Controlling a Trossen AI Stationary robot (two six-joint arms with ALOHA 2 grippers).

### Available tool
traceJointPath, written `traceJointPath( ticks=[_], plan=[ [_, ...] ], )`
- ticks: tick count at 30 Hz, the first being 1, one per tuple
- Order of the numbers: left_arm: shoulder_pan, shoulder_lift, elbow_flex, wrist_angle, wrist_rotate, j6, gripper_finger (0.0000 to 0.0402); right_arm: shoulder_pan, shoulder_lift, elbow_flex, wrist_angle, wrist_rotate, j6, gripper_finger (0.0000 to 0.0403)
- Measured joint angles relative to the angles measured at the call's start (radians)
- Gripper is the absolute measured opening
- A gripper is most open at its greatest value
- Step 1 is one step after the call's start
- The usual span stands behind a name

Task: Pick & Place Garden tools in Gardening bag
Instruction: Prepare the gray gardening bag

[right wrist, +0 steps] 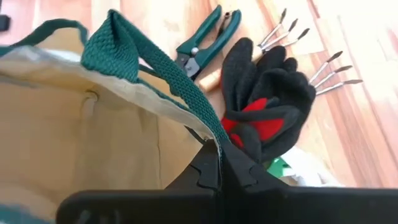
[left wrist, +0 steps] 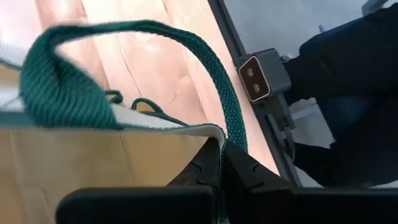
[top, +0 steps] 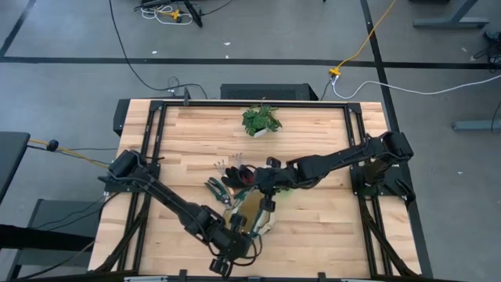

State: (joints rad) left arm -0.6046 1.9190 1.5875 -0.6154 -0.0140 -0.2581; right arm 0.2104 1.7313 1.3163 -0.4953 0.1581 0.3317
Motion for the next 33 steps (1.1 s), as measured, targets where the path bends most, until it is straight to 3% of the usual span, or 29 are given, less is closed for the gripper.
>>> traceJointPath(
  ticks=[10, 14, 22, 33],
  plan=[
    [0.007, 0.0, 0.0, 0.023, -0.008, -0.026, 0.0049, 0.05, 0.0, 0.0, -0.003, -0.02, -0.026, 0.001],
    [0.012, 0.0, 0.0, 0.023, -0.01, -0.032, 0.0054, 0.065, 0.0, 0.0, -0.003, -0.072, -0.026, 0.0023],
    [0.019, 0.0, 0.0, 0.022, -0.023, -0.037, 0.0055, 0.082, 0.0, 0.0, -0.001, -0.068, -0.026, 0.0038],
    [0.032, -0.033, 0.002, 0.011, -0.077, -0.018, 0.008, 0.08, 0.0, 0.0, 0.015, -0.067, -0.037, 0.0106]
  ],
)
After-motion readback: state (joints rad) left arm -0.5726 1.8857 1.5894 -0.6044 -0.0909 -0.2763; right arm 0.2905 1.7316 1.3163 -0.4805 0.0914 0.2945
